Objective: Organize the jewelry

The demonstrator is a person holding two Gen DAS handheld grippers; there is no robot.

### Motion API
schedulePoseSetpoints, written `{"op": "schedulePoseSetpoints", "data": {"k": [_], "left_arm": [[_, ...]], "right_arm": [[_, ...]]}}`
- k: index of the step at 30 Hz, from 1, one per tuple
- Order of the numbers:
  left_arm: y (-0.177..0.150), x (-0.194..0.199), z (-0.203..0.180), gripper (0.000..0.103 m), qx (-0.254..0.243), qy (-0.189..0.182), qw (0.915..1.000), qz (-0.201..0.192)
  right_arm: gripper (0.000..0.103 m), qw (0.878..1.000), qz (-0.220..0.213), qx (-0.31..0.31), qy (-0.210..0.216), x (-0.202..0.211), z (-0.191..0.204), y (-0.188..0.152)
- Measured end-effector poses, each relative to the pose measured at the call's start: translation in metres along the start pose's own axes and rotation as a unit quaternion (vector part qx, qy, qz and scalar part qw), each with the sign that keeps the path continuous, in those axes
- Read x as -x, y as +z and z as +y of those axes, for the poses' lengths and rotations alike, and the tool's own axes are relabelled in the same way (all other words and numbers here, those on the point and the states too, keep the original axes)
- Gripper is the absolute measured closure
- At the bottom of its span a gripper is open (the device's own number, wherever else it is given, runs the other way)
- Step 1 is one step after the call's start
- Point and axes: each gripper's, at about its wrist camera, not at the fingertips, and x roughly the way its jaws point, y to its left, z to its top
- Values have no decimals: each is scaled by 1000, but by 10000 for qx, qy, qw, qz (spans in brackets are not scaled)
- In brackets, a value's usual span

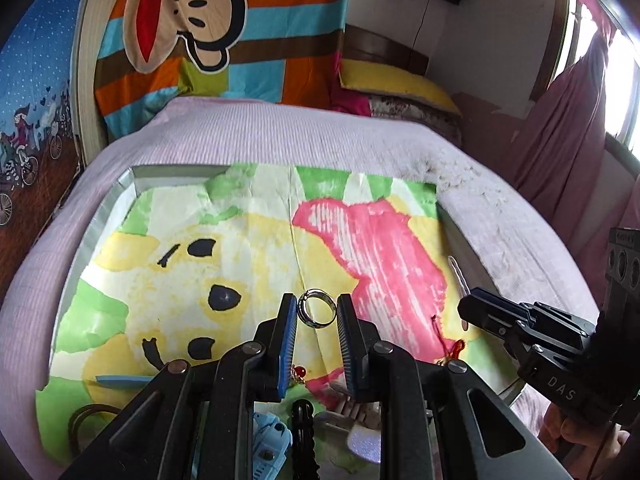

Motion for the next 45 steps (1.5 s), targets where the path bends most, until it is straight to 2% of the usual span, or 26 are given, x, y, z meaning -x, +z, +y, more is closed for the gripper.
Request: {"op": "schedulePoseSetpoints", "data": {"k": [5,10,15,20,22,24,26,30,32,35,39,45], "left_arm": [[-1,-11,-5,84,-126,90,9996,237],[-5,-20,-2,83,-39,197,9987,458],[-6,-24,4,83,194,92,9980,593],[-8,-21,4,81,169,57,9982,569],[-8,-17,4,74,192,30,9986,496],[-10,-9,3,57,177,31,9993,336],[-13,-1,3,48,164,47,9997,146],[-15,15,1,47,155,115,9997,-142],[-15,22,0,46,125,190,9994,-248],[-17,37,-2,35,26,360,9981,-506],[-19,56,-1,25,-55,489,9955,-807],[-28,80,1,14,-115,590,9918,-1126]], "right_arm": [[91,9997,241,-105,13,-13,-2,-4],[91,9985,521,-136,73,-25,-3,-10],[90,9979,534,-298,202,-29,-7,-14],[90,9982,434,-352,238,-26,-7,-18],[86,9987,319,-345,217,-21,-4,-19],[78,9992,199,-309,171,-14,-5,-20],[67,9995,62,-300,124,-6,-5,-19],[66,9994,-143,-324,5,9,-5,-14],[58,9992,-268,-291,-59,18,-3,-12],[53,9986,-433,-290,-94,31,-2,-14],[44,9969,-710,-289,-155,50,2,-17],[33,9944,-1006,-160,-264,73,13,-24]]}}
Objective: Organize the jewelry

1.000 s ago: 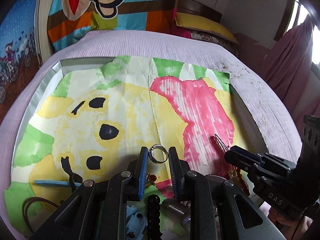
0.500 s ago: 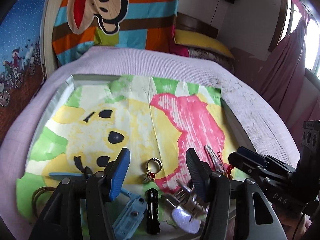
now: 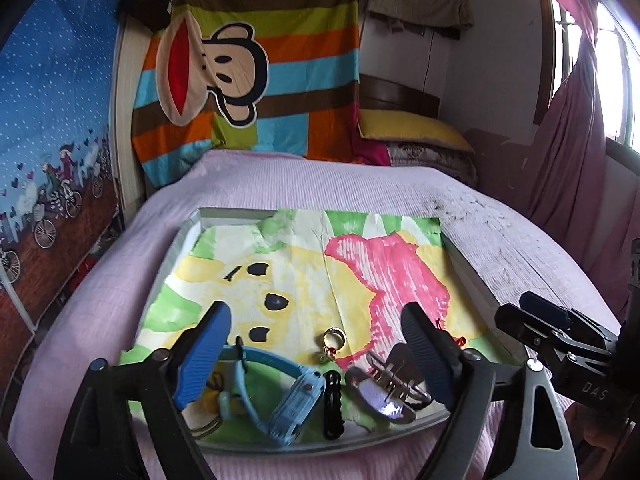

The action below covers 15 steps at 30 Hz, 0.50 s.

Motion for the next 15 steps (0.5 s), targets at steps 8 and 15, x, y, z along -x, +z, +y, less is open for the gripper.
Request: {"op": "schedulePoseSetpoints", "data": {"k": [8,15], "left_arm": [[-8,29,5,4,-43,92,9994,-340],[-14,49,13,0,-3,185,9979,-627]], "right_arm": [[20,9996,-266,92,-1,27,12,-3],[9,9992,-381,-4,132,42,15,-11]]}}
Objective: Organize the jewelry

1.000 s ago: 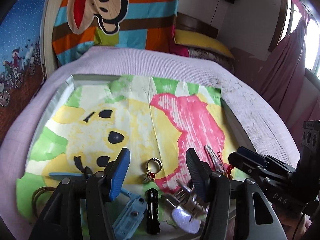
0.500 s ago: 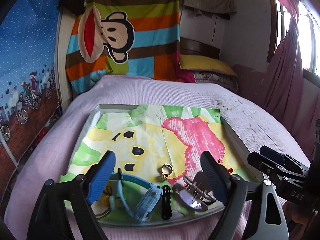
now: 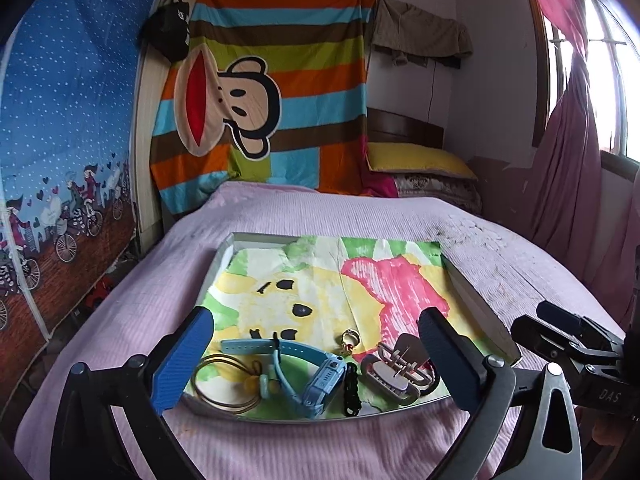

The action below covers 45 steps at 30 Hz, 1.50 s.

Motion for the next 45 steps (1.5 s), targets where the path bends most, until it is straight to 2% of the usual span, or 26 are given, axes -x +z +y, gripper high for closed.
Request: {"op": "schedulePoseSetpoints", "data": {"k": [2,4,23,45], "left_arm": [[-1,4,1,0,-16,47,10000,-55],[-3,7,2,0,-36,74,9999,-94],[-27,43,9,0,-222,293,9984,-426],[-77,95,29,0,-183,429,9979,-441]], "right_arm": [[4,10000,-18,-6,36,1,1,-2],[2,10000,-77,14,37,6,3,-5],[2,9994,-297,159,93,36,23,-24],[2,9990,-409,86,-155,86,45,-74]]}}
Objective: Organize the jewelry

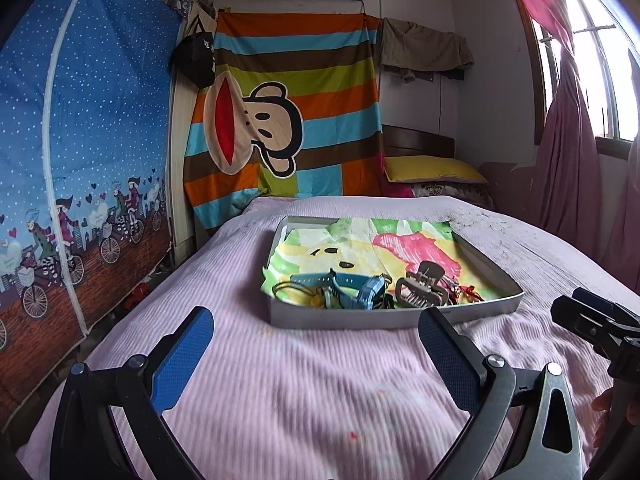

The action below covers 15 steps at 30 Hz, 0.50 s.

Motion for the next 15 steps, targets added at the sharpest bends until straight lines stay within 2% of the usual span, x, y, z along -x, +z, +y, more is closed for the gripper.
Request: {"op": "schedulePoseSetpoints", "data": {"k": [15], "left_arm": [[-21,24,3,0,27,37,10000,-84]], "right_arm": [[2,9988,-343,328,-100,36,21,-14]]}}
